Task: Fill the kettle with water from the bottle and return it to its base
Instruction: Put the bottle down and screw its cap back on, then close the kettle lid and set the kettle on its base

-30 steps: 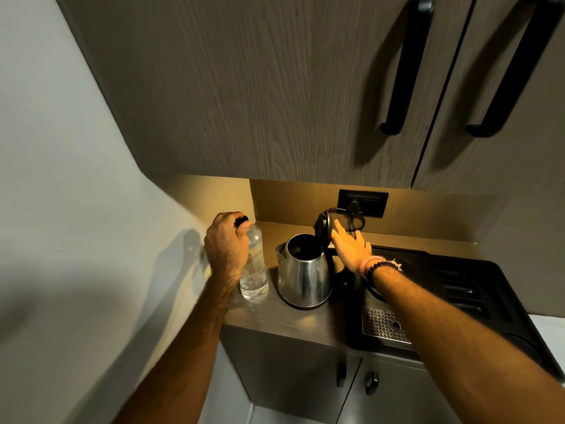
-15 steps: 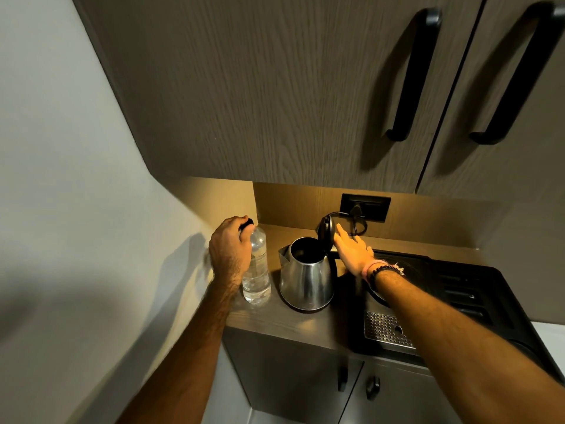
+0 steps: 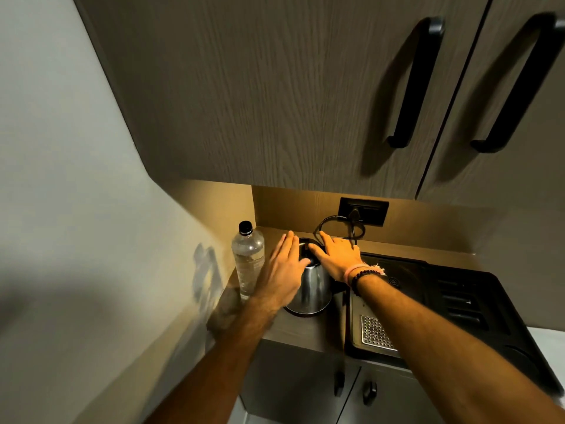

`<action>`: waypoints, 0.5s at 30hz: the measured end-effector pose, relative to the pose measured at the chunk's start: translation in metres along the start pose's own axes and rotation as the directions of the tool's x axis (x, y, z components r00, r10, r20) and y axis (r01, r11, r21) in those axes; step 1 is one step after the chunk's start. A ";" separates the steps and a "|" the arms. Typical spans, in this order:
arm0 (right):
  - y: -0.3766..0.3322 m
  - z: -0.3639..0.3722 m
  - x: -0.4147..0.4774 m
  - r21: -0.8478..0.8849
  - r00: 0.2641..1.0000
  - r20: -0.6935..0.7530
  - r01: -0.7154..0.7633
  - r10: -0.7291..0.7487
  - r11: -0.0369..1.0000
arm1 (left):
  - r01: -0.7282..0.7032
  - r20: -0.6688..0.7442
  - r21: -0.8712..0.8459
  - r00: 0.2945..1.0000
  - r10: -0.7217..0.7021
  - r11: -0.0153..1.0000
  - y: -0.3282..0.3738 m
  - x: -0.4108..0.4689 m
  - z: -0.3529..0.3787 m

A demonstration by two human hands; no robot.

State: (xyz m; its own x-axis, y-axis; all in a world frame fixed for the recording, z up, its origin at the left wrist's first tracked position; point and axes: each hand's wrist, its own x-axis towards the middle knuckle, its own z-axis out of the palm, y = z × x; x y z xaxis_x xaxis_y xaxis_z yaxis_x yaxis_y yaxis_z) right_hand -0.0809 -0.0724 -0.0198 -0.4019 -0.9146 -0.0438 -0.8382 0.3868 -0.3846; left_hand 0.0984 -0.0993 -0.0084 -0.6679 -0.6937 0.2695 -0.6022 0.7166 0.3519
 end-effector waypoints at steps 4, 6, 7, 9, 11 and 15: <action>0.021 -0.012 -0.005 0.058 0.999 -0.002 0.034 -0.034 0.998 | 0.085 0.213 0.111 0.971 -0.107 0.990 -0.007 0.013 0.023; 0.029 -0.016 -0.008 0.069 0.999 0.009 0.043 -0.044 0.997 | 0.107 0.213 0.099 0.969 -0.126 0.989 -0.008 0.016 0.028; 0.032 -0.017 -0.010 0.085 0.999 0.022 0.042 -0.044 0.996 | 0.105 0.209 0.101 0.970 -0.125 0.989 -0.009 0.018 0.030; 0.034 -0.017 -0.013 0.137 0.997 0.060 0.046 -0.055 0.989 | 0.097 0.205 0.115 0.972 -0.119 0.989 -0.013 0.017 0.033; 0.035 -0.016 -0.015 0.205 0.994 0.080 0.062 -0.080 0.977 | 0.087 0.199 0.124 0.974 -0.111 0.988 -0.016 0.016 0.035; 0.041 -0.014 -0.013 0.233 0.991 0.076 0.088 -0.108 0.969 | 0.093 0.154 0.061 0.983 -0.101 0.994 -0.016 0.014 0.040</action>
State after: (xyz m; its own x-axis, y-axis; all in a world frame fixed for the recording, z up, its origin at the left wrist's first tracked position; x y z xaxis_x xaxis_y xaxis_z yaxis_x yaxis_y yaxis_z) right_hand -0.1153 -0.0435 -0.0220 -0.2802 -0.9573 -0.0718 -0.7612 0.2671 -0.5909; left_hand 0.0810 -0.1181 -0.0459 -0.6626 -0.7433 0.0914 -0.6872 0.6520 0.3205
